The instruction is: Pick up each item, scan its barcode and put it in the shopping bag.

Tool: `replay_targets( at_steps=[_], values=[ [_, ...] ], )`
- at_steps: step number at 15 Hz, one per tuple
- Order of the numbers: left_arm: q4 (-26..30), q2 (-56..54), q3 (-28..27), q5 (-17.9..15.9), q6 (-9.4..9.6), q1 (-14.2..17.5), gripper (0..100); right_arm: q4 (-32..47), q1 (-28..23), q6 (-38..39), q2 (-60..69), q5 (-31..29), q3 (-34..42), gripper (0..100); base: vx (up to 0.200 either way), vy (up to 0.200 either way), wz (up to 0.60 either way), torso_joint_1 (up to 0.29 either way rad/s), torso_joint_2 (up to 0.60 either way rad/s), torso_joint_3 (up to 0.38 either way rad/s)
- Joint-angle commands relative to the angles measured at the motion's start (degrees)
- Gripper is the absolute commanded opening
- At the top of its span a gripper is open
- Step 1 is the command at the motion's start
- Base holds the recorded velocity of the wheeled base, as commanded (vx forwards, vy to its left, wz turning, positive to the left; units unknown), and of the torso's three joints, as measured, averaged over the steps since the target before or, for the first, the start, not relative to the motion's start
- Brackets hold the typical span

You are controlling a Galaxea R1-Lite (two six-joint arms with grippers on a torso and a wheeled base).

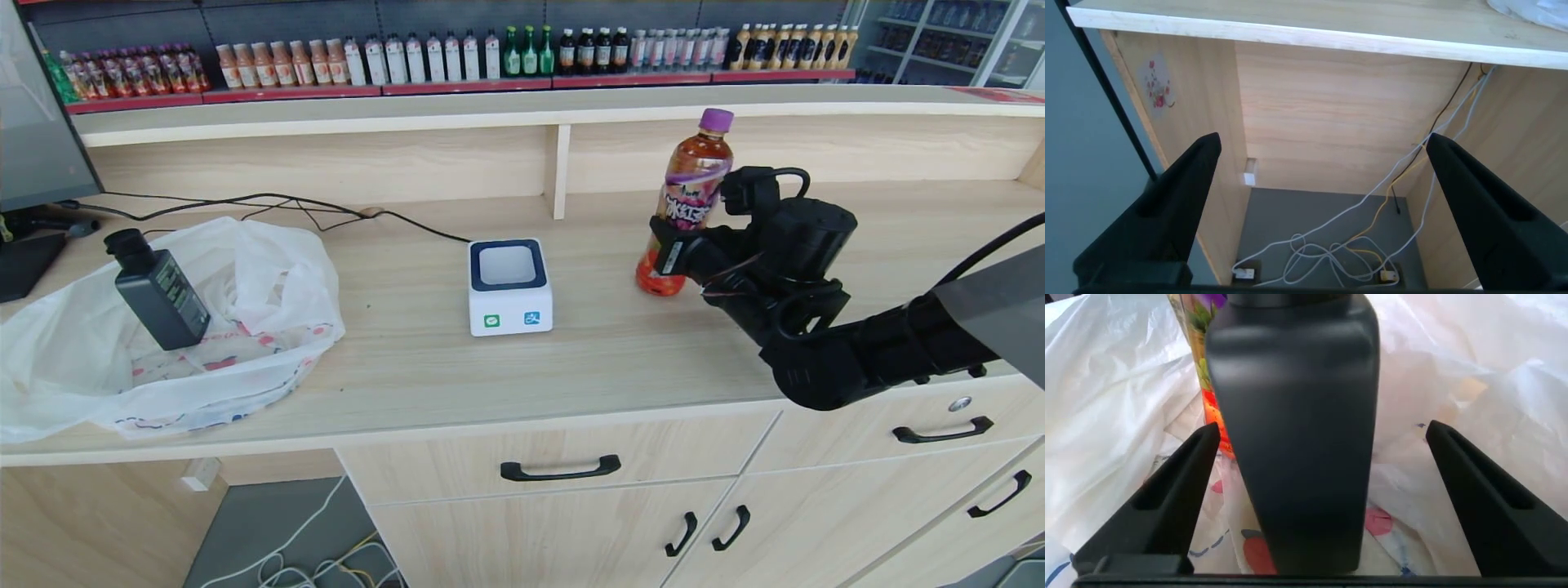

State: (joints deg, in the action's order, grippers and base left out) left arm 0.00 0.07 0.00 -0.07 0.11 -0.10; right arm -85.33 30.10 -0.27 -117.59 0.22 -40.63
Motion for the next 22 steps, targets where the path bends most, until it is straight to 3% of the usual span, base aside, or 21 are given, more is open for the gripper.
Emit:
replay_targets(
  at_steps=[1, 7, 15, 19, 22],
  values=[
    [0.0, 0.0, 0.0, 0.0, -0.02, 0.0, 100, -0.1, 0.0, -0.1, 1.2, 0.0, 0.8, 100, 0.000, 0.000, 0.00, 0.000, 0.00, 0.000],
    [0.0, 0.0, 0.0, 0.0, 0.07, 0.0, 100, -0.1, 0.0, -0.1, 6.1, 0.1, 4.0, 100, 0.000, 0.000, 0.00, 0.000, 0.00, 0.000],
    [0.0, 0.0, 0.0, 0.0, -0.02, 0.0, 100, 0.1, 0.0, -0.4, 19.2, 0.3, 14.2, 100, 0.000, 0.000, 0.00, 0.000, 0.00, 0.000],
    [0.0, 0.0, 0.0, 0.0, -0.02, 0.0, 100, 0.5, -1.6, -1.0, 30.3, 0.6, 23.5, 100, 0.000, 0.000, 0.00, 0.000, 0.00, 0.000],
    [0.0, 0.0, 0.0, 0.0, -0.02, 0.0, 100, 0.9, -6.0, -0.6, 42.7, 0.8, 34.5, 100, 0.000, 0.000, 0.00, 0.000, 0.00, 0.000]
  ],
)
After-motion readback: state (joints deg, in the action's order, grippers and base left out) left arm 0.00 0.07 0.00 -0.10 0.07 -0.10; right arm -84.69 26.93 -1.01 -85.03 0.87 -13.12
